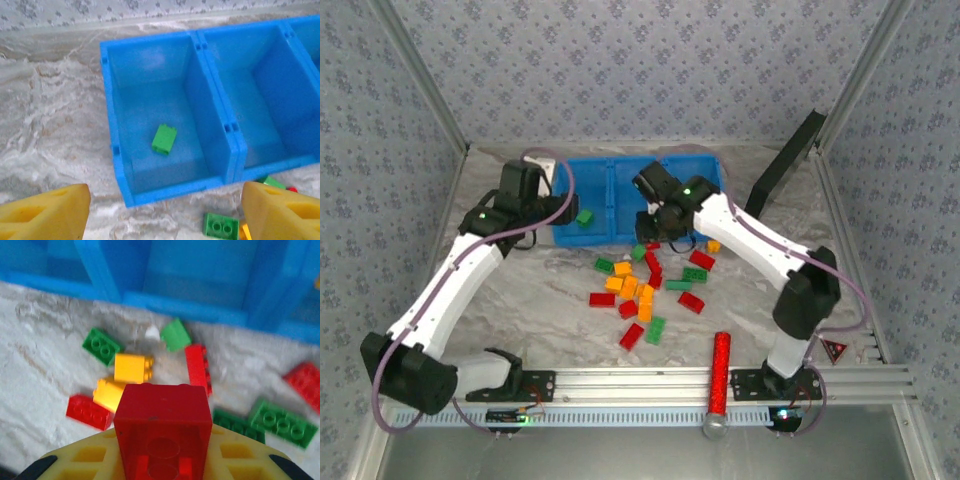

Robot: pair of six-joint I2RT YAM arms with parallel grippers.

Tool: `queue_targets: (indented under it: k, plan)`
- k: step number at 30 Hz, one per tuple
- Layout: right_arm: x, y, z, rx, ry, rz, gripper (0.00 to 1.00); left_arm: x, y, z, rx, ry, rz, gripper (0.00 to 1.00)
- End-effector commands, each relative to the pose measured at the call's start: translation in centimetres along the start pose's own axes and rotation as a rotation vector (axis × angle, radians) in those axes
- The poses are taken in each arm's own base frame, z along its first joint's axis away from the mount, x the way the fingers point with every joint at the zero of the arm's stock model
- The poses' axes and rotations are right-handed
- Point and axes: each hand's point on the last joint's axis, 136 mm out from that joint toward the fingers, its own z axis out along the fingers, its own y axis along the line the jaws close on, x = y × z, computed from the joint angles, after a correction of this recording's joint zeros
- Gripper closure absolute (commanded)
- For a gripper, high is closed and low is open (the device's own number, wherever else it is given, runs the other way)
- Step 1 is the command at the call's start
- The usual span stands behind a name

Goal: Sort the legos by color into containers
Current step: Place the lego in the container.

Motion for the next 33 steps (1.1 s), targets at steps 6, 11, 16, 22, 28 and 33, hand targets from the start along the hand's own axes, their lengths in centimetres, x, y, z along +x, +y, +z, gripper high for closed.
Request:
queue_targets:
  k: [6,11,16,22,28,33]
  plan:
    - [-3.6,1.0,4.9,0.031,0.038,-0.174,0.65,5.4,-0.8,-2.3,0.098,0.1,-0.102,0.21]
    - [-5.8,0.4,7.8,0.048,-0.013,-0.196,0.66,8.5,-0.5,-2.6,0.088,0.146,-0.173,0.21]
    - [-7.3,-0.8,9.7,0.063,-0.019,-0.183,0.65,10.8,-0.8,-2.8,0.097,0.198,-0.192,0.21]
    - [-8.3,-1.0,11.7,0.056,-0.015,-0.189,0.65,14.3,-1.4,-3.1,0.115,0.267,-0.229,0.21]
    - [-8.4,-1.3,13.8,0.047,0.011,-0.186,0.63,17.9,-1.5,-2.9,0.108,0.346,-0.213,0.21]
    - [-8.4,-1.9,14.5,0.046,0.022,-0.173,0.62,17.4,-2.8,-3.0,0.148,0.335,-0.137,0.2]
